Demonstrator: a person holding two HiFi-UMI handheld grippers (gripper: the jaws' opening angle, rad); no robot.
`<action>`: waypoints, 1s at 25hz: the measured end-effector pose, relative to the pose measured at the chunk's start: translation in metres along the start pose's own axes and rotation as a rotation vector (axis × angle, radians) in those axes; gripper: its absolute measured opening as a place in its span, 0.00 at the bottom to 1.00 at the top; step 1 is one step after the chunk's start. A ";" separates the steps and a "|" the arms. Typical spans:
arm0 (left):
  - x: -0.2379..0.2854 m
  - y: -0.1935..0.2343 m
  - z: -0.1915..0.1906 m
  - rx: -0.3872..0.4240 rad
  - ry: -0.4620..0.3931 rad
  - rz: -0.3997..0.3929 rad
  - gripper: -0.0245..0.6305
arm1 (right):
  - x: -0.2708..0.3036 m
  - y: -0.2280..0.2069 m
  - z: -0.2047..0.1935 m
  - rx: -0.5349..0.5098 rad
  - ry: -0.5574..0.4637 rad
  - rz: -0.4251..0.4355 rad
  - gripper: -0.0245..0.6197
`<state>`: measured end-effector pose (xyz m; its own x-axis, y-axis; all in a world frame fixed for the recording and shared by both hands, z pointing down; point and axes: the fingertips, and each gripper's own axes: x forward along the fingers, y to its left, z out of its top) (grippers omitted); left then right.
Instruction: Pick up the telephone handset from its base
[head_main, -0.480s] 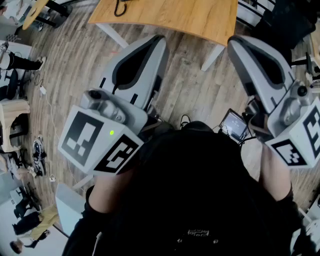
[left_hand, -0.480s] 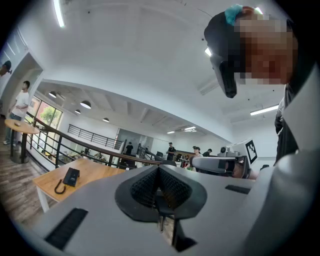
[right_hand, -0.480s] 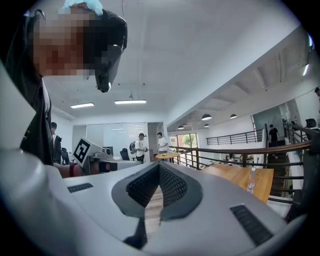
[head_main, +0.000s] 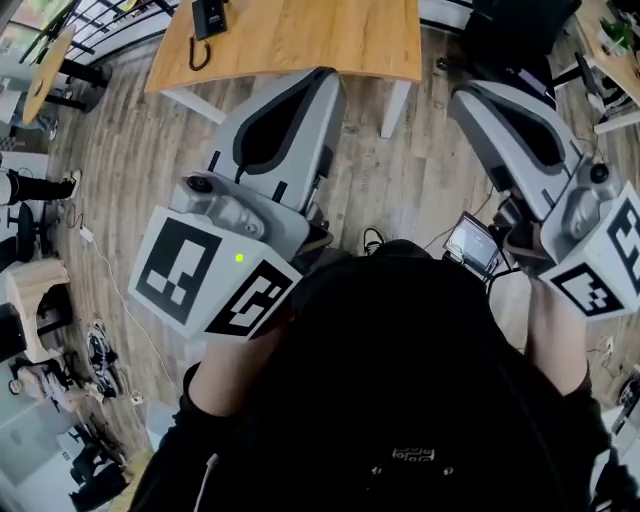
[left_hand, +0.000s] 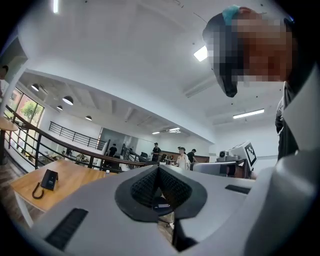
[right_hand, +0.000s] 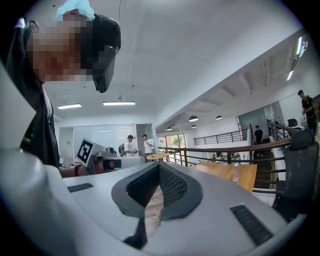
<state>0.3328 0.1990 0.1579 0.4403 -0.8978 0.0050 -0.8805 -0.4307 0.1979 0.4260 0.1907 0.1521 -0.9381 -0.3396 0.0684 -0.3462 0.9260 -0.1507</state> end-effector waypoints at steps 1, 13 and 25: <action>0.002 -0.002 -0.001 0.000 0.006 -0.003 0.04 | -0.003 0.000 0.000 0.000 0.002 -0.006 0.06; -0.012 0.012 -0.025 -0.060 0.022 0.080 0.04 | 0.024 0.005 -0.019 0.049 -0.015 0.126 0.06; -0.076 0.033 -0.009 -0.016 -0.029 0.282 0.04 | 0.072 0.053 -0.008 -0.017 -0.014 0.394 0.06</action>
<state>0.2724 0.2535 0.1726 0.1731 -0.9843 0.0343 -0.9645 -0.1623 0.2083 0.3401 0.2164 0.1569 -0.9992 0.0406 -0.0046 0.0409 0.9884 -0.1461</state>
